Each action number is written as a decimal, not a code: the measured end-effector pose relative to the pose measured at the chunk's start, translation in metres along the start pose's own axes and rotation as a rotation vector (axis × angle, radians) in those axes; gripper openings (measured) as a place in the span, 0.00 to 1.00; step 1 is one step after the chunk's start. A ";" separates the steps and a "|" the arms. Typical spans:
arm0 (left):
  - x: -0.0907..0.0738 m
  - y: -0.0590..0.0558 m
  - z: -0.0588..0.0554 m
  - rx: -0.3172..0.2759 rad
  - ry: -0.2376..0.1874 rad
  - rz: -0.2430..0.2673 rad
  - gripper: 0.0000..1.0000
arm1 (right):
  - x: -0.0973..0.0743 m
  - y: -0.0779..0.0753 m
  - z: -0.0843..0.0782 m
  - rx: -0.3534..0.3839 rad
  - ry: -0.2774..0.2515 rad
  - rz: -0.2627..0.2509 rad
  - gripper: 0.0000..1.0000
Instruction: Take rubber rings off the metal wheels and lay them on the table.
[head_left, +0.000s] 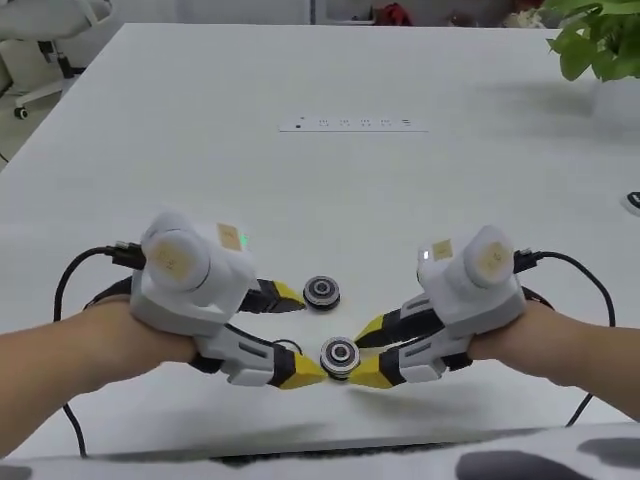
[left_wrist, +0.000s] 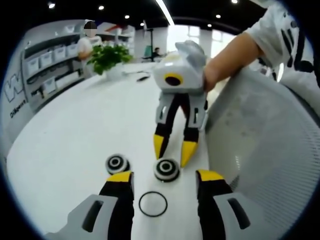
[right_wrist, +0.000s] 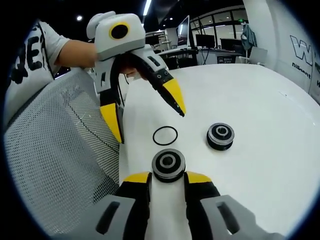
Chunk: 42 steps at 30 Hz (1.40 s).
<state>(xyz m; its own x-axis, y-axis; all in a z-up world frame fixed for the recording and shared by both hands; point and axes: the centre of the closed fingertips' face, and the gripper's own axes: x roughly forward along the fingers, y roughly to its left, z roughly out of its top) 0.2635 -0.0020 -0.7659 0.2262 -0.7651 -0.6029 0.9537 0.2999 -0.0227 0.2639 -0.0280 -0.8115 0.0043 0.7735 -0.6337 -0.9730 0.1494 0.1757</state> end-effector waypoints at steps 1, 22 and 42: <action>-0.001 -0.001 -0.001 0.001 0.000 -0.001 0.50 | 0.003 0.005 0.001 -0.001 0.001 -0.002 0.22; 0.003 -0.016 -0.016 0.018 0.021 -0.030 0.40 | 0.017 0.020 0.002 -0.006 0.006 -0.010 0.18; 0.013 -0.017 -0.019 0.022 0.045 -0.037 0.30 | 0.016 0.020 0.003 -0.006 0.003 -0.009 0.18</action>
<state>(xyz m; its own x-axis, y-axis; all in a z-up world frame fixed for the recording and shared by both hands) 0.2467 -0.0062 -0.7890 0.1822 -0.7489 -0.6371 0.9655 0.2588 -0.0281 0.2448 -0.0106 -0.8153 0.0127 0.7704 -0.6375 -0.9743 0.1529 0.1654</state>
